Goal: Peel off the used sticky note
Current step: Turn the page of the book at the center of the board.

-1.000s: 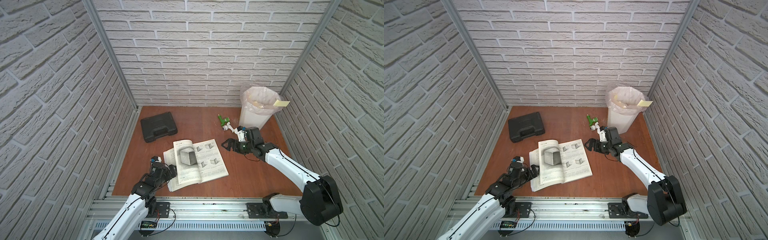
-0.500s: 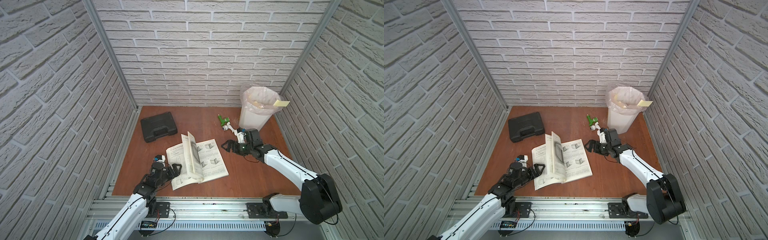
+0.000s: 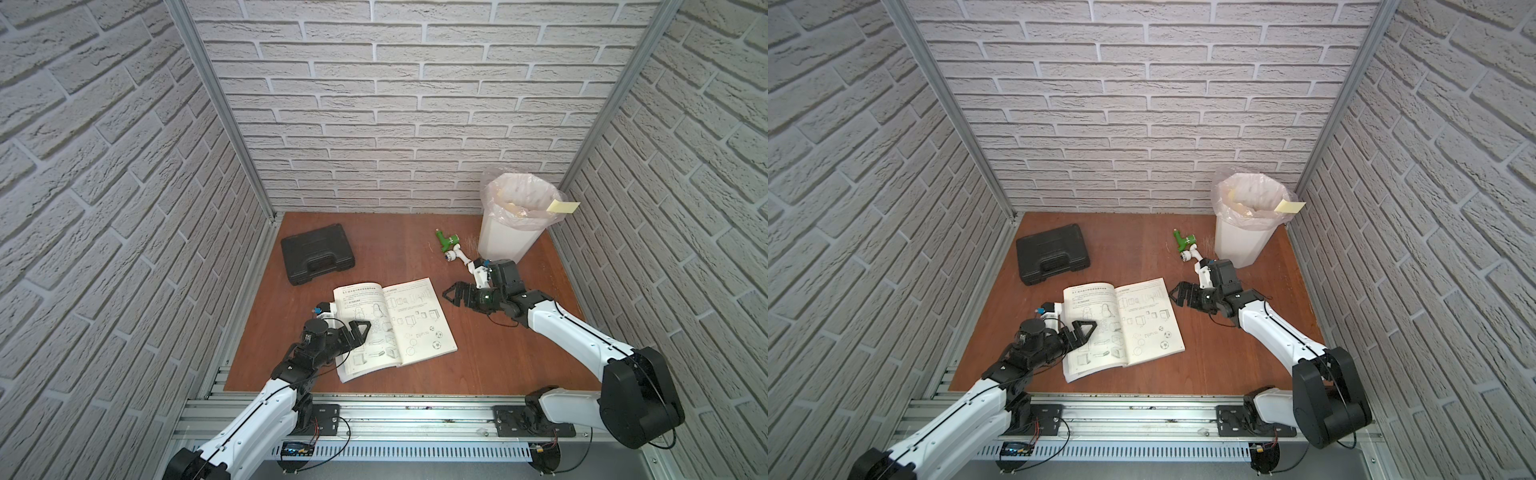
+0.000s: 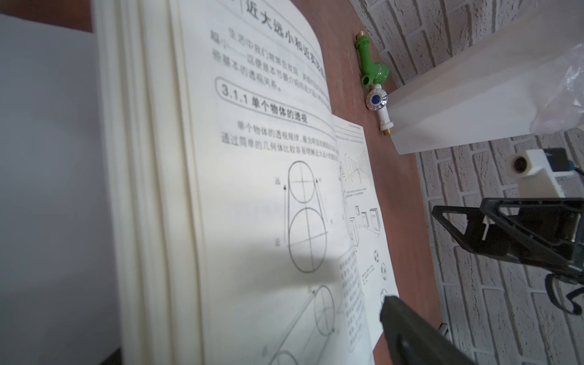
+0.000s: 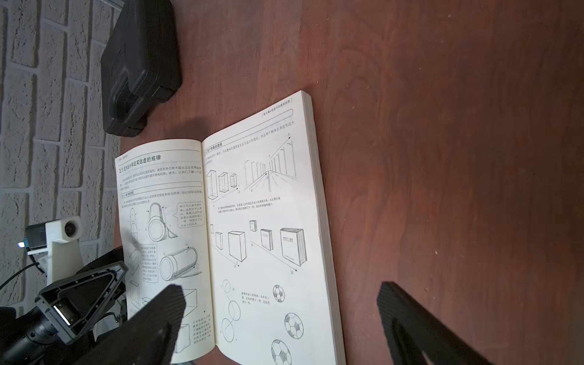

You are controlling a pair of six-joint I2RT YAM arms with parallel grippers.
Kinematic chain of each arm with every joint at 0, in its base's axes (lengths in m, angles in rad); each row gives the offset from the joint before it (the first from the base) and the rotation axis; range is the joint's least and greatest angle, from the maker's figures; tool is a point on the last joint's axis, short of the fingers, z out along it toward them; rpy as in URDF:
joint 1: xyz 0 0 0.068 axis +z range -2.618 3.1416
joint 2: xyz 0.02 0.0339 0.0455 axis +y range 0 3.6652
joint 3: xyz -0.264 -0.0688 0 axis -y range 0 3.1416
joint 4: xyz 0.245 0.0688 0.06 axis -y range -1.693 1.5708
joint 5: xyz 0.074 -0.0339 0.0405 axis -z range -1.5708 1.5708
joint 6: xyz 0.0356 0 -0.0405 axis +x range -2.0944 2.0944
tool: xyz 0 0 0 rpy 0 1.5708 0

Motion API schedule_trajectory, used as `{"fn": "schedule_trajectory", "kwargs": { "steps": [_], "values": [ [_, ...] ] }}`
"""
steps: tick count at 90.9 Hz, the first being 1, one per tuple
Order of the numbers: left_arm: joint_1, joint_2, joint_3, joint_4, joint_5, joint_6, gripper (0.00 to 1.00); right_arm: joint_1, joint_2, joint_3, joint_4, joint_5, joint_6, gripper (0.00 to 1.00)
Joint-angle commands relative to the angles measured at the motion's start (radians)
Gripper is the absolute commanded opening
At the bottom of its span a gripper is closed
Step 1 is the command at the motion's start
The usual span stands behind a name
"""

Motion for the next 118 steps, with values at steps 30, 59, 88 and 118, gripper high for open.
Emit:
{"fn": "schedule_trajectory", "kwargs": {
  "steps": [30,59,88,118],
  "values": [
    [-0.173,0.417,0.290,0.287,0.023,0.037,0.98,-0.005,-0.105,-0.031,-0.021,-0.010,0.004,1.00],
    [-0.328,0.669,0.501,0.309,0.001,0.079,0.98,-0.021,-0.220,-0.049,-0.106,0.017,-0.016,1.00],
    [-0.353,0.658,0.528,0.246,0.011,0.116,0.98,-0.053,-0.306,-0.081,-0.137,0.041,-0.010,1.00],
    [-0.411,0.577,0.637,0.033,-0.015,0.214,0.98,-0.057,-0.271,-0.101,-0.085,0.008,0.007,1.00]
  ]
}}
